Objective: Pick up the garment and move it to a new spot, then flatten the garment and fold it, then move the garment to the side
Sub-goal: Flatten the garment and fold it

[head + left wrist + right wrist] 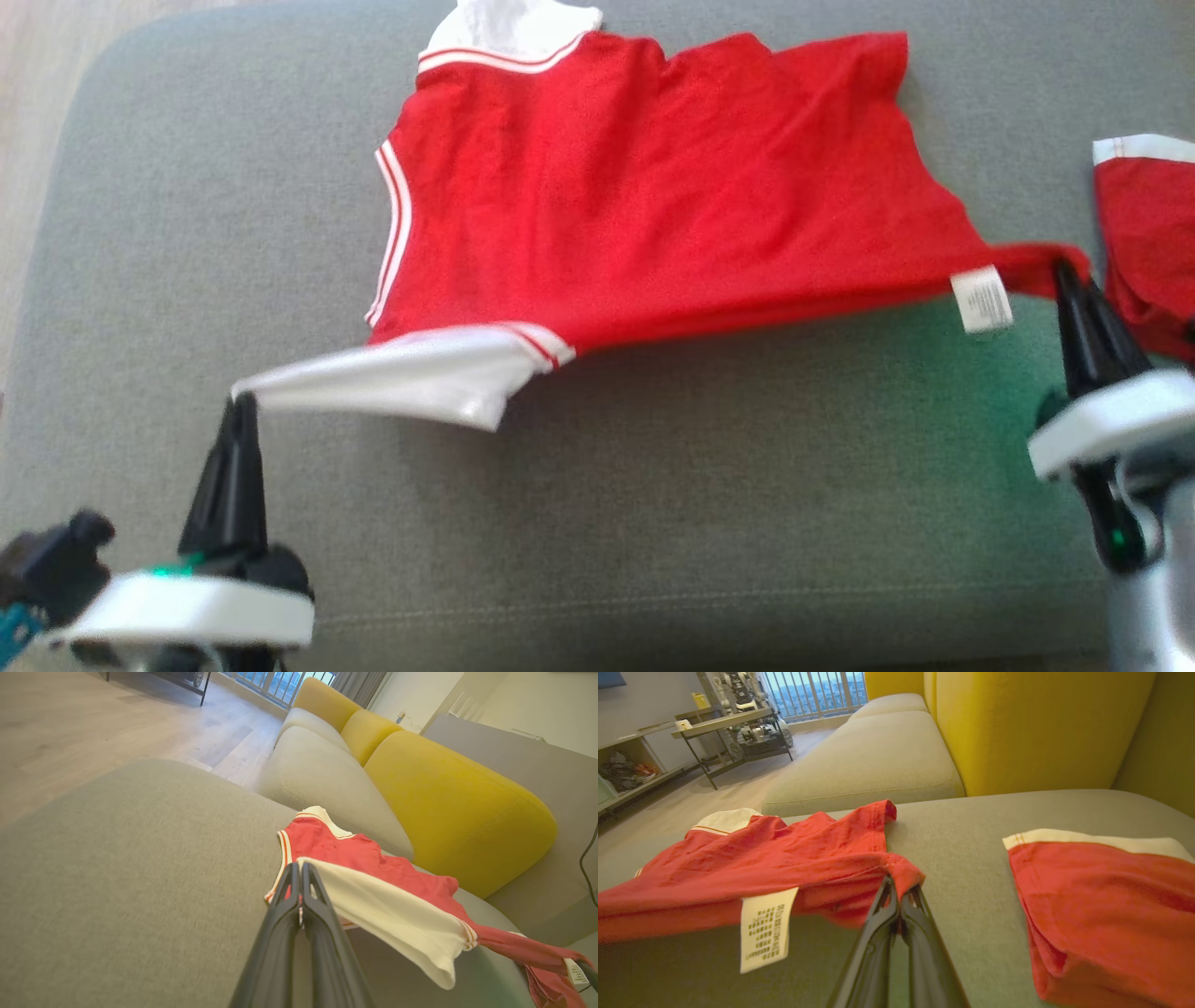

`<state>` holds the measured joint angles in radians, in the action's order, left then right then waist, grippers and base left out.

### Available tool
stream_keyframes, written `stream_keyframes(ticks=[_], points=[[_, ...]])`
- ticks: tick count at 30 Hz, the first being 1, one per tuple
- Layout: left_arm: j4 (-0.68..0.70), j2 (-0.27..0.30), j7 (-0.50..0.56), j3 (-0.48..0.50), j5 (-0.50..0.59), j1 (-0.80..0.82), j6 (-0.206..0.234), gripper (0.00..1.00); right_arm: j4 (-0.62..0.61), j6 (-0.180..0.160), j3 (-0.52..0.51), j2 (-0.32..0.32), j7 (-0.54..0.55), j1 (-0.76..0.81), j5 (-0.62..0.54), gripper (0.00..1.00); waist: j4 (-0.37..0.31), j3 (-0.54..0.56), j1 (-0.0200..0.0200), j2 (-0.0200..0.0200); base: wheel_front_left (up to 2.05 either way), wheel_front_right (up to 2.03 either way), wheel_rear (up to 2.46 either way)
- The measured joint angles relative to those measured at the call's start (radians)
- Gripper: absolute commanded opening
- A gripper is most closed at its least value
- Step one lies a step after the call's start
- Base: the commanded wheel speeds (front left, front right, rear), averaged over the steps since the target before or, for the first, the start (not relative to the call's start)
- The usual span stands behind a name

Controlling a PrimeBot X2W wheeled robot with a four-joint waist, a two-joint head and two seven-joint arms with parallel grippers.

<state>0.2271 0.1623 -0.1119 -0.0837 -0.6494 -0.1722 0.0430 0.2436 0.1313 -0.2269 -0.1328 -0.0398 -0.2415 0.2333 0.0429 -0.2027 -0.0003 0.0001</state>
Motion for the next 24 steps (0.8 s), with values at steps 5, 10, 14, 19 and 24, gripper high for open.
stream_keyframes(ticks=[5,10,14,19,24], points=[[0.098,-0.001,0.024,0.008,-0.023,-0.064,0.023,0.0,-0.187,0.0,-0.056,0.044,0.064,0.114,-0.005,0.0,-0.006,0.005,0.0,0.0,0.0,0.0,0.0],[0.168,0.002,0.038,0.044,-0.068,-0.036,0.027,0.0,-0.326,0.0,-0.052,0.063,0.091,0.124,-0.023,0.0,-0.009,0.03,0.0001,-0.0001,0.0,0.0,0.0],[0.184,0.032,0.083,0.056,-0.08,0.076,0.026,0.0,-0.374,0.0,-0.028,0.041,0.123,0.103,-0.037,0.0,-0.005,0.056,0.0001,-0.0001,0.0,0.0,0.0],[0.13,0.135,0.215,0.053,-0.071,0.45,0.024,0.0,-0.363,0.0,0.069,-0.129,0.182,-0.098,-0.051,0.0,-0.002,0.114,0.0001,-0.0001,0.0,0.0,0.0],[-0.078,0.21,0.31,-0.008,0.002,0.865,-0.005,0.0,-0.218,0.0,0.182,-0.296,0.191,-0.415,0.003,0.0,-0.013,0.165,0.0002,0.0,0.0,0.0,0.0]])
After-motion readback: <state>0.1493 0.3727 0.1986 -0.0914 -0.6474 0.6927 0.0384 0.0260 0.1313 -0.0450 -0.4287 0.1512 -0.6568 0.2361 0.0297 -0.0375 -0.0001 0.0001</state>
